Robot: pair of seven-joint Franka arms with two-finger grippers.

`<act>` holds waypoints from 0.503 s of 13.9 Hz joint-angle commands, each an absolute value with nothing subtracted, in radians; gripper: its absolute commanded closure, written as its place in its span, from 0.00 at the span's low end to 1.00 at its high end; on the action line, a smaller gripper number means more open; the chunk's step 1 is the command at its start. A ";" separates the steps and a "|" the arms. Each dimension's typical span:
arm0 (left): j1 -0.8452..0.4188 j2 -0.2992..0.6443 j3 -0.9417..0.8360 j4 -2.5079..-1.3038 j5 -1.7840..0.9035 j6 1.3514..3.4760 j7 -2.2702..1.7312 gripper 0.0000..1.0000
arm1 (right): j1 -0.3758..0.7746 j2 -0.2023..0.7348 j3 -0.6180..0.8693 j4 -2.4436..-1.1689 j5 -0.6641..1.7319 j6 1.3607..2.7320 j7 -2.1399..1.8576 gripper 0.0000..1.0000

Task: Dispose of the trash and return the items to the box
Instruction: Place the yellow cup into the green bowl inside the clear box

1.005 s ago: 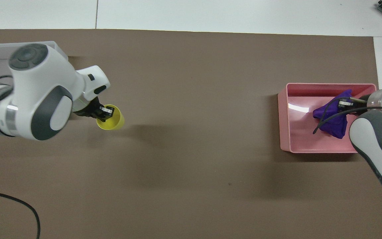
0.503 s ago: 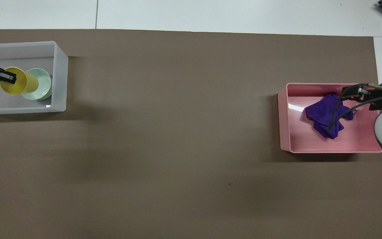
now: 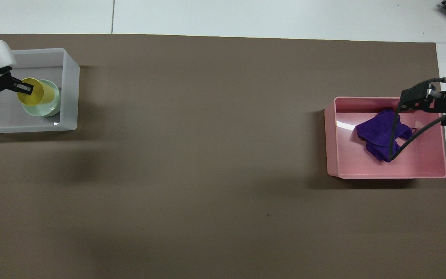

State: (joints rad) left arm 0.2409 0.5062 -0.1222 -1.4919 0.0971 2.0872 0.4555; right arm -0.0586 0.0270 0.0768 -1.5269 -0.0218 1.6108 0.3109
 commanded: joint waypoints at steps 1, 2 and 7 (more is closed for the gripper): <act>0.261 0.517 -0.132 -1.474 0.107 2.074 0.459 0.91 | -0.048 0.052 0.084 -1.505 -0.026 1.585 0.327 0.00; 0.264 0.517 -0.133 -1.473 0.104 2.082 0.462 0.28 | -0.049 0.051 0.084 -1.506 -0.025 1.585 0.325 0.00; 0.245 0.419 -0.146 -1.460 0.069 1.921 0.443 0.00 | -0.048 0.046 0.087 -1.506 -0.014 1.560 0.315 0.00</act>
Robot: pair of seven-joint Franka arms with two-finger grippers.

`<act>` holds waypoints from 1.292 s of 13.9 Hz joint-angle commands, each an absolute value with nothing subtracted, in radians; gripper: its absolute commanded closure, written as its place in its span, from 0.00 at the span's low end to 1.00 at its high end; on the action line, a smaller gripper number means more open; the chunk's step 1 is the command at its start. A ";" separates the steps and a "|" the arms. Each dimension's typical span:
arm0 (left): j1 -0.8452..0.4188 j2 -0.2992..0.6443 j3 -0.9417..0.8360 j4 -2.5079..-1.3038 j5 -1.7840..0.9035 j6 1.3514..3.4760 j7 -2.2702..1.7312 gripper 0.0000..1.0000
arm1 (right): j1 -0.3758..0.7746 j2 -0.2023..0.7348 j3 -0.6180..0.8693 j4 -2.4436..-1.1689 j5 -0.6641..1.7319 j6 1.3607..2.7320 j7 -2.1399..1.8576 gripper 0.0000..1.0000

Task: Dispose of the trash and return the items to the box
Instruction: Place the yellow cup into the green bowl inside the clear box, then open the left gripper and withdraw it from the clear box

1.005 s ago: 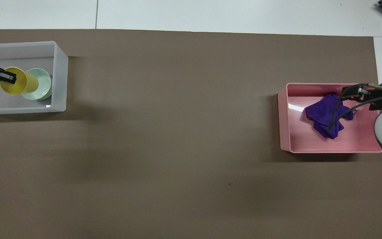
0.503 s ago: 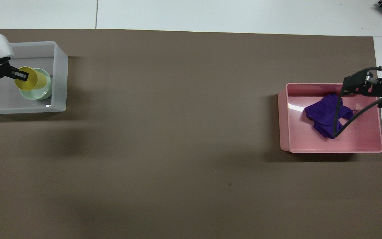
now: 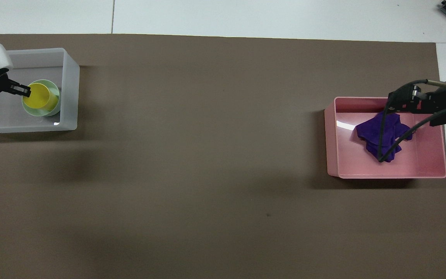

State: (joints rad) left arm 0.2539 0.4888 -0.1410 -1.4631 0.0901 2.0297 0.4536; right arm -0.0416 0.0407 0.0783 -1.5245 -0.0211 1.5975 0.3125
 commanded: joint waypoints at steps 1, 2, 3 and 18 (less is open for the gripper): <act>0.236 0.370 -0.144 -1.460 0.027 1.851 0.419 0.00 | -0.048 0.046 0.086 -1.508 -0.011 1.559 0.314 0.00; 0.216 0.329 -0.144 -1.460 0.015 1.785 0.372 0.00 | -0.048 0.046 0.086 -1.509 -0.011 1.563 0.313 0.00; 0.203 0.284 -0.143 -1.460 0.011 1.713 0.336 0.00 | -0.049 0.046 0.086 -1.509 -0.009 1.569 0.313 0.00; -0.044 -0.034 0.011 -1.643 -0.015 1.574 0.253 0.00 | -0.044 0.043 0.086 -1.520 -0.002 1.582 0.314 0.00</act>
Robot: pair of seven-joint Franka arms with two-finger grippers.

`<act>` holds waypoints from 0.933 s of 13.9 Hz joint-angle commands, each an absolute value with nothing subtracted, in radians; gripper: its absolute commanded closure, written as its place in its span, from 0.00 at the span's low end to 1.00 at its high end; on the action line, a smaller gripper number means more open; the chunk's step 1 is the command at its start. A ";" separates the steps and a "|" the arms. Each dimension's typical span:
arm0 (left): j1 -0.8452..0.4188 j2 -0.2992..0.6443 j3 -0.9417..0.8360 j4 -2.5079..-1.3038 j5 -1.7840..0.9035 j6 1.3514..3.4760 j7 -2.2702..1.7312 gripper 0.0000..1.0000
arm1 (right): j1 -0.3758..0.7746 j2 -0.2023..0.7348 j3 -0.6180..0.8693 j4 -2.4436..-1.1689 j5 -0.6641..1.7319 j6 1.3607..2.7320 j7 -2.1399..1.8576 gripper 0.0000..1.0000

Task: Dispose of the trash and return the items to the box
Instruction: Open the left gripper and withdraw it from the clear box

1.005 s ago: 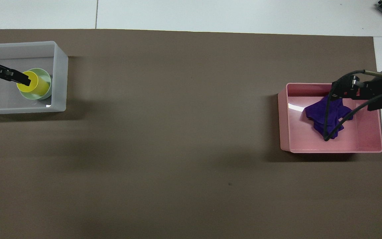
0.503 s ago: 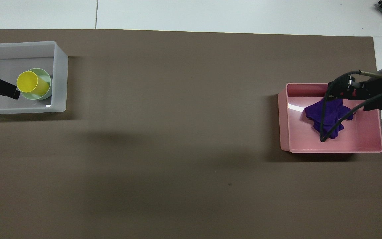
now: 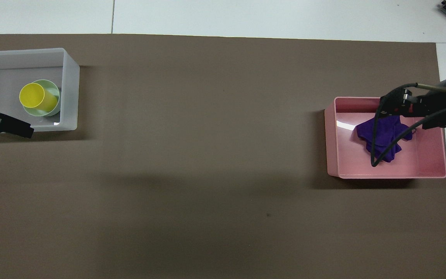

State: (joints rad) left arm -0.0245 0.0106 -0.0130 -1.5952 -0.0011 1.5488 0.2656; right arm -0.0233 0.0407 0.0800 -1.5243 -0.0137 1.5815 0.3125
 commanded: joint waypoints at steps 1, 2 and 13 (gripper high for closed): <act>-0.044 -0.070 0.011 -1.687 -0.014 1.604 0.246 0.00 | -0.049 0.043 0.084 -1.520 -0.002 1.582 0.314 0.00; -0.044 -0.096 0.011 -1.733 -0.014 1.632 0.242 0.00 | -0.052 0.043 0.084 -1.520 -0.002 1.580 0.314 0.00; -0.058 -0.086 0.011 -1.715 -0.031 1.612 0.204 0.00 | -0.052 0.043 0.084 -1.520 -0.002 1.582 0.314 0.00</act>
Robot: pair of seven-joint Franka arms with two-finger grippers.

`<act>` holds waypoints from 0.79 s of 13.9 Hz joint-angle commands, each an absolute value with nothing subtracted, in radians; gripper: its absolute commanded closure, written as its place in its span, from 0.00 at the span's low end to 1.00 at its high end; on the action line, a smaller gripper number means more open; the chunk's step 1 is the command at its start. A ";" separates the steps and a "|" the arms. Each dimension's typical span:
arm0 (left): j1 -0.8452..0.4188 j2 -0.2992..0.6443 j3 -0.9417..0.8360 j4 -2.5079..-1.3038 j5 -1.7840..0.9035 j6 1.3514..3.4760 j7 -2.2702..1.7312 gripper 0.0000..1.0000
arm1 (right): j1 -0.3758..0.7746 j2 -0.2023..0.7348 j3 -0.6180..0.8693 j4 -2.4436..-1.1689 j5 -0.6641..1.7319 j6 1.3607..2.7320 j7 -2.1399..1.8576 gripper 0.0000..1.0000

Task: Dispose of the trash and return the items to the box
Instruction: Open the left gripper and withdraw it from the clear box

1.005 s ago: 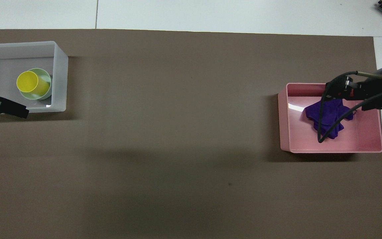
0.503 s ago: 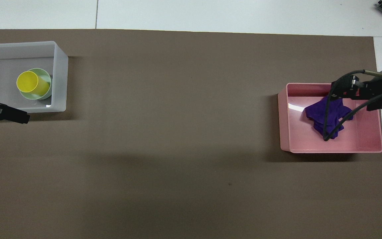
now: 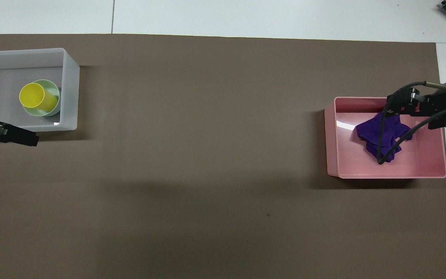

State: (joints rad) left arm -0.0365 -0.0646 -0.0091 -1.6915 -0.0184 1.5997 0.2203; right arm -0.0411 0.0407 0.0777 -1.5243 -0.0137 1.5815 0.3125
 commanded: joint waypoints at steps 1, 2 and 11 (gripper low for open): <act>-0.058 -0.086 0.011 -1.713 -0.031 1.612 0.203 0.00 | -0.049 0.043 0.086 -1.520 0.000 1.588 0.321 0.00; -0.058 -0.084 0.011 -1.712 -0.032 1.611 0.189 0.00 | -0.043 0.043 0.084 -1.520 0.000 1.592 0.316 0.00; -0.055 -0.081 0.009 -1.704 -0.031 1.598 0.173 0.00 | -0.044 0.043 0.084 -1.519 0.000 1.589 0.319 0.00</act>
State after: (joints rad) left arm -0.0365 -0.0649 -0.0090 -1.6915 -0.0205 1.5986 0.1856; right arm -0.0364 0.0407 0.0791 -1.5243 -0.0135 1.5844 0.3125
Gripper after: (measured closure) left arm 0.000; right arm 0.000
